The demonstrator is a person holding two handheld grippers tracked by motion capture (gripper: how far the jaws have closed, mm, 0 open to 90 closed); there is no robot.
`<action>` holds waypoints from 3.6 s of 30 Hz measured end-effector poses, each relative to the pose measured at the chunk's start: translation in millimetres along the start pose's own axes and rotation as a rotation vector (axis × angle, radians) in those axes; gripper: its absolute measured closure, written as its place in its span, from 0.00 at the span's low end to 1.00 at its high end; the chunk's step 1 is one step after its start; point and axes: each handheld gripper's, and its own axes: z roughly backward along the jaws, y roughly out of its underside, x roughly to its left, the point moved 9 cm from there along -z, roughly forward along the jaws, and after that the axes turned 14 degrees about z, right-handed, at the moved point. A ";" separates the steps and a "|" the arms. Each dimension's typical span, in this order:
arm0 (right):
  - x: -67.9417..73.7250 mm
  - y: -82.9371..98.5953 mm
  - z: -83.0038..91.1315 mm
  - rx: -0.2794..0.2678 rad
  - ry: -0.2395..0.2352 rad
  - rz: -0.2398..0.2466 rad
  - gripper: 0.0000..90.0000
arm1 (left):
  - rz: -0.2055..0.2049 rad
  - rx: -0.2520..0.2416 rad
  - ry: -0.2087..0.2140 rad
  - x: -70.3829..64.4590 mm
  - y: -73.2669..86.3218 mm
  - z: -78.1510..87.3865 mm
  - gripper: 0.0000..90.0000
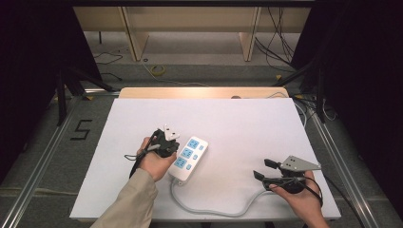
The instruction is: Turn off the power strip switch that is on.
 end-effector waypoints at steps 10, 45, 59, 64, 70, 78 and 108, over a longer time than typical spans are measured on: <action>-0.1 0.1 0.0 0.000 0.000 0.000 0.40 | -0.004 0.010 0.015 -6.9 -2.7 -4.8 1.00; 0.5 -0.5 0.5 -0.002 -0.001 -0.001 0.40 | -0.039 0.041 0.035 -23.9 -10.6 -15.9 1.00; 0.7 -0.4 0.4 -0.001 -0.002 0.000 0.40 | -0.047 0.060 0.037 -27.3 -13.8 -19.5 1.00; 0.8 -0.6 0.5 -0.001 -0.003 0.000 0.40 | -0.045 0.063 0.039 -29.6 -14.4 -21.8 1.00; 0.8 -0.7 0.5 -0.002 -0.002 -0.001 0.40 | -0.048 0.073 0.045 -31.5 -14.5 -24.3 1.00; 0.9 -0.8 0.5 -0.001 -0.002 0.002 0.40 | -0.047 0.081 0.046 -32.3 -15.4 -26.6 1.00; 1.1 -0.8 0.5 -0.002 -0.005 0.001 0.40 | -0.066 0.110 0.046 -37.0 -23.4 -36.0 1.00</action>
